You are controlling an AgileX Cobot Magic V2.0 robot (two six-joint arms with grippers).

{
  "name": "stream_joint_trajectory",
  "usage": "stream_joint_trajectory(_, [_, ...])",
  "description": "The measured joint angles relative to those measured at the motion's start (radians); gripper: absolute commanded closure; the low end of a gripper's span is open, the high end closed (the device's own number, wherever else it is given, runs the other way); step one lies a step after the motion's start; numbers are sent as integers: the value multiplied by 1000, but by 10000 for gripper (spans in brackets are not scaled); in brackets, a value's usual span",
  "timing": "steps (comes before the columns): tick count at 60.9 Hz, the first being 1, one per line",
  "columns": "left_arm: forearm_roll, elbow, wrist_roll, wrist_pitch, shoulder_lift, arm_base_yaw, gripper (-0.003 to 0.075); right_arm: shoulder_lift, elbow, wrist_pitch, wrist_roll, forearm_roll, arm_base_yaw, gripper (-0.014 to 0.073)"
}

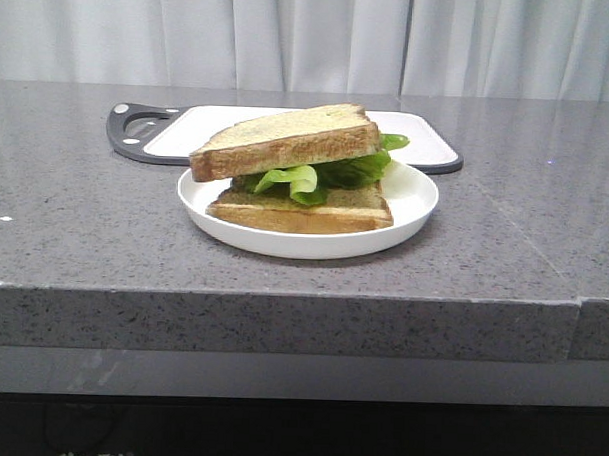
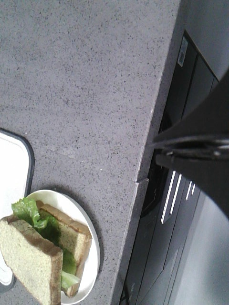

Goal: Left arm grabs bread, right arm adds lettuce

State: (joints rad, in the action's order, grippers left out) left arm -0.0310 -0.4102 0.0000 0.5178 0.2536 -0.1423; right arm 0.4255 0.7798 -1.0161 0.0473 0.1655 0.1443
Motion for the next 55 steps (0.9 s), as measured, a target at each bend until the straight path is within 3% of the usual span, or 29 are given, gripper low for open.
stream_joint_trajectory(18, [-46,347,0,-316,-233,70,741,0,0,-2,0,0,0,711])
stream_joint_trajectory(31, [-52,416,0,-457,-257,74,741,0,0,-2,0,0,0,711])
stream_joint_trajectory(55, [-54,416,0,-474,-257,74,741,0,0,-2,0,0,0,711])
